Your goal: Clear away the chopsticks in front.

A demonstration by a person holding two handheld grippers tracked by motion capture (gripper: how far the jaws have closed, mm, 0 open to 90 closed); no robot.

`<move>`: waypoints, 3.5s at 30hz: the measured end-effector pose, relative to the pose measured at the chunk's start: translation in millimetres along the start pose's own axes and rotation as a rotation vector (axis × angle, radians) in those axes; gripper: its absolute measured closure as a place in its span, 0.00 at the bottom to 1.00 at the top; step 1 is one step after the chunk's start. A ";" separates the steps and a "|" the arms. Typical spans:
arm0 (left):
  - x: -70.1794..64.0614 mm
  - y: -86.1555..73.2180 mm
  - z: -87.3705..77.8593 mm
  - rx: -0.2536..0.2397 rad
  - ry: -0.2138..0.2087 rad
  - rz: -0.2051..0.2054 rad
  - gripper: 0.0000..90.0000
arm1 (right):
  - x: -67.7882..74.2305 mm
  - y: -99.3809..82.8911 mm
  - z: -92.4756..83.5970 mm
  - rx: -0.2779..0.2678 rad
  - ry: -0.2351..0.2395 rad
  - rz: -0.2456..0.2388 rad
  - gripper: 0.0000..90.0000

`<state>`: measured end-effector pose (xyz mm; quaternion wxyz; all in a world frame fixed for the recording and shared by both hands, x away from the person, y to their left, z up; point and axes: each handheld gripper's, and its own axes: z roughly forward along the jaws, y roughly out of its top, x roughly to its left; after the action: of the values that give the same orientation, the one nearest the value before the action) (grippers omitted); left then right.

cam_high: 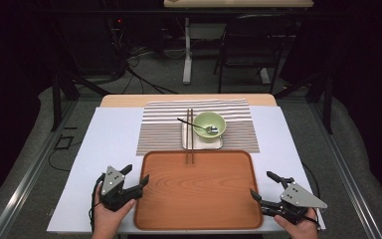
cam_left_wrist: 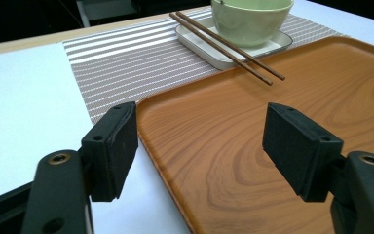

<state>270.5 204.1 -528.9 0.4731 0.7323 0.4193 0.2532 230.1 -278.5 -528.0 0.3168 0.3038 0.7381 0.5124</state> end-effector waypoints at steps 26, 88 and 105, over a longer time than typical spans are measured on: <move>-5.0 0.7 6.8 0.093 0.030 0.011 0.25 | 2.3 0.9 -2.0 0.006 0.003 -0.025 0.25; 2.8 86.2 94.7 0.329 0.008 -0.180 0.36 | 2.0 0.4 -4.4 0.015 -0.002 -0.019 0.25; 18.6 100.9 131.9 0.382 -0.021 -0.295 0.41 | 1.7 0.2 -4.8 0.014 -0.002 -0.021 0.25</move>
<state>419.2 136.4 -494.0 0.3624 0.7417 0.5572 0.0900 225.4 -279.8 -526.8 0.3206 0.2989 0.7445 0.5035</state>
